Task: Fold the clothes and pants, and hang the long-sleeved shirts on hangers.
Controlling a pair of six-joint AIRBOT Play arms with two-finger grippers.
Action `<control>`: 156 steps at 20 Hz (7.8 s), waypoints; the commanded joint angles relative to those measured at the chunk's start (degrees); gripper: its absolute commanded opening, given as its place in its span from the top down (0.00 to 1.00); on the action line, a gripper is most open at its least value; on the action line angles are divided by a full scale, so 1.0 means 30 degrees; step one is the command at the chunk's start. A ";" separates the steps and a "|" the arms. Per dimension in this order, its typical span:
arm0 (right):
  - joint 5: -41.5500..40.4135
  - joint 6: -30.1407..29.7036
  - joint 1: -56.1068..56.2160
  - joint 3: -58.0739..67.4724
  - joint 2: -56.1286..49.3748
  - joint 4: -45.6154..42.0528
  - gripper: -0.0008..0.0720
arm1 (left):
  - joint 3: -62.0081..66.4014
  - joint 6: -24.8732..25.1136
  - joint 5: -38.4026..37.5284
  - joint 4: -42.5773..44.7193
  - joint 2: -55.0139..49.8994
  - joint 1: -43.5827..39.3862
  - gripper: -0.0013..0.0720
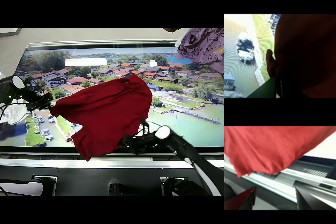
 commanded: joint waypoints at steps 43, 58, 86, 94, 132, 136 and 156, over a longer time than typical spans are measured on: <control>0.8131 0.1209 -0.9355 2.7817 0.0867 -1.0688 0.95 | 0.8000 0.1435 -0.0678 0.2164 1.2087 -0.0007 0.96; 0.4357 0.2106 -0.9355 2.7817 -1.7609 -0.7504 0.95 | 0.5304 0.1698 0.8415 0.1413 -0.4408 -0.2528 0.96; 0.6819 -1.0805 -1.5183 0.7614 -0.8145 -0.2725 0.34 | -0.0823 0.5355 -0.2069 0.0007 0.6579 0.5588 0.20; 0.3898 -1.0615 -1.2524 0.7584 -0.9063 -0.2841 0.34 | -0.0823 0.5355 -0.2076 0.0000 0.6586 0.5588 0.20; 0.5909 -0.9755 -1.2531 0.7584 -0.8925 -0.2747 0.95 | -1.3325 1.1511 0.2565 -1.0491 0.3461 0.9158 0.66; 0.6127 -0.9763 -1.2524 0.7584 -0.8888 -0.2747 0.95 | -1.3311 1.1562 0.2492 -1.0506 0.3468 0.9158 0.96; 0.5268 -0.4881 -1.0477 2.9842 -0.0648 -0.9245 0.96 | 1.2983 0.3155 0.0481 -0.3038 0.8699 0.4998 0.96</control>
